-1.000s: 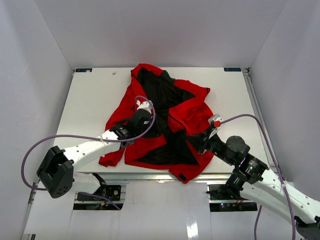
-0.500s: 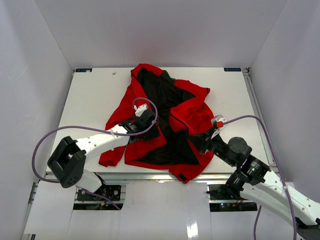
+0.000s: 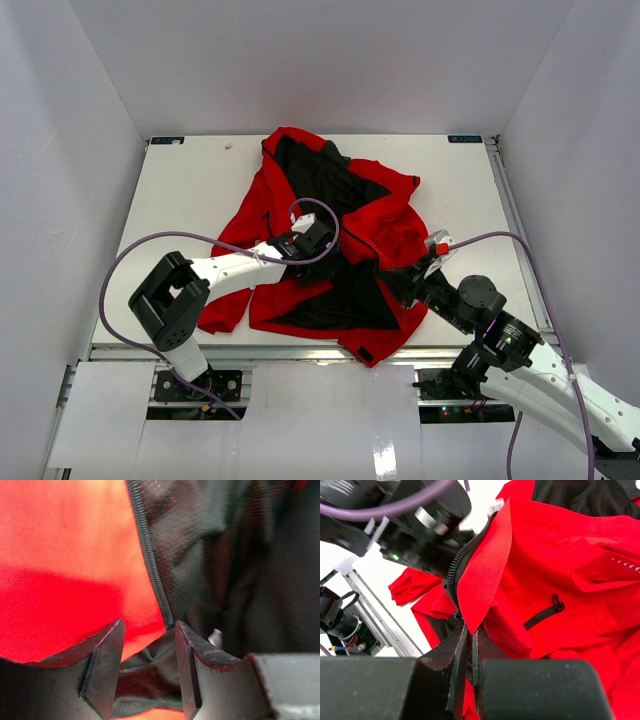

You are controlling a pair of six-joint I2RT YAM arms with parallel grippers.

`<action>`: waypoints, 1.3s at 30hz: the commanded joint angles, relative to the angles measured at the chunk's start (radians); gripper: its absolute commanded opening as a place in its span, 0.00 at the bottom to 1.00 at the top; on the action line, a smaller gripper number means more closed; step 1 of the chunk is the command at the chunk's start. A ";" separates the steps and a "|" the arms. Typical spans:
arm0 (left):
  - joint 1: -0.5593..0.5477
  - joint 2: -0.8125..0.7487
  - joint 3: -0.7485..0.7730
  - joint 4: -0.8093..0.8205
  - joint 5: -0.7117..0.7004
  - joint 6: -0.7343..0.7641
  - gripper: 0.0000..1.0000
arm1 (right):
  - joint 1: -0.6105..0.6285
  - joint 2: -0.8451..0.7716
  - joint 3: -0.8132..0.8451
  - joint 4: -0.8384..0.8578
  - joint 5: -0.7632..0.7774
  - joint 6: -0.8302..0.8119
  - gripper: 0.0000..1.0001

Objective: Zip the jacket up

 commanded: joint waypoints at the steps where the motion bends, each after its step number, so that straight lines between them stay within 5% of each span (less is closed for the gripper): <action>1: -0.004 0.053 0.034 -0.044 -0.016 -0.008 0.54 | 0.000 -0.021 0.017 0.020 0.034 -0.007 0.08; 13: -0.004 0.124 0.060 -0.119 -0.070 -0.040 0.45 | 0.000 -0.030 0.018 0.014 0.048 -0.009 0.08; 24: -0.004 0.072 0.037 -0.110 -0.081 -0.012 0.00 | 0.001 -0.032 0.019 0.015 0.039 -0.010 0.08; 32: 0.008 -0.067 0.045 -0.140 -0.103 0.036 0.01 | 0.001 -0.016 0.019 0.015 0.036 -0.012 0.08; 35: 0.016 -0.128 0.031 -0.139 -0.103 0.056 0.09 | 0.001 -0.015 0.019 0.015 0.036 -0.012 0.08; 37: 0.020 -0.158 0.009 -0.129 -0.109 0.055 0.23 | 0.001 -0.014 0.020 0.015 0.034 -0.012 0.08; 39: 0.022 -0.187 -0.021 -0.097 -0.093 0.069 0.07 | 0.001 -0.014 0.020 0.018 0.034 -0.012 0.08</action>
